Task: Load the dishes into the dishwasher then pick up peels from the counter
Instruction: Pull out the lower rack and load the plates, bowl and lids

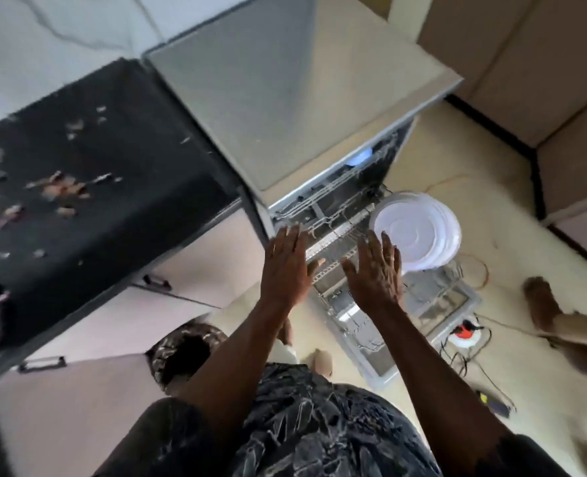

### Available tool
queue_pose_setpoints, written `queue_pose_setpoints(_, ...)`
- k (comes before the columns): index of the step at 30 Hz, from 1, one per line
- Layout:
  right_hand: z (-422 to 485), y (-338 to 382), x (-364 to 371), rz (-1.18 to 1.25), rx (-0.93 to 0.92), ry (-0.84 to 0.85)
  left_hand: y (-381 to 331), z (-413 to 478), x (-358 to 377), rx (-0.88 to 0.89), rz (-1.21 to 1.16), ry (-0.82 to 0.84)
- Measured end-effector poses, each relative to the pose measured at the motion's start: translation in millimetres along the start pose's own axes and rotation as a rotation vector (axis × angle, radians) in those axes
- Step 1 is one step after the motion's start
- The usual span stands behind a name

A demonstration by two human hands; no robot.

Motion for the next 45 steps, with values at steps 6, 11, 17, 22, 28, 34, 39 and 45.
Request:
queue_pose_setpoints(6, 5.8, 91.2, -10.3, 0.061, -0.222, -0.029, 63.3, -31.5, -59.5, -0.217, -0.012, -0.156)
queue_pose_setpoints(11, 2.6, 180.3, -1.0, 0.078, -0.382, -0.015, 131.5, -82.8, -93.1, -0.444, -0.038, -0.264)
queue_pose_setpoints(17, -26.2, 305.0, 21.6, 0.11, -0.621, -0.02, 227.1, -159.6, -142.5, -0.726, -0.087, -0.34)
queue_pose_setpoints(22, -59.9, 412.5, 48.2, 0.115, -0.771, 0.005, 302.2, -219.6, -179.3, -0.862, -0.059, -0.426)
queue_pose_setpoints(28, -107.7, 523.2, 80.9, 0.084, -0.909, 0.058, 375.9, -289.5, -203.5, -1.008, -0.064, -0.505)
queue_pose_setpoints(34, -162.3, 607.4, 110.9, 0.063, -1.131, 0.148, 422.3, -365.8, -214.2, -1.202, -0.143, -0.559)
queue_pose_setpoints(39, -204.1, 675.7, 144.3, 0.025, -1.324, 0.263, 449.0, -426.7, -229.9, -1.375, -0.106, -0.563)
queue_pose_setpoints(45, -254.3, 737.3, 167.2, 0.066, -1.494, 0.284, 470.5, -479.0, -248.5, -1.548, -0.04, -0.544)
Point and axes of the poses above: each hand's wrist, its own z-axis towards the middle knuckle, its own x-axis out of the palm, y = z × x, the point moved 5 cm from there along z, towards the middle knuckle, and after that the axes turned 6 degrees about -y, right-handed, at the moved point
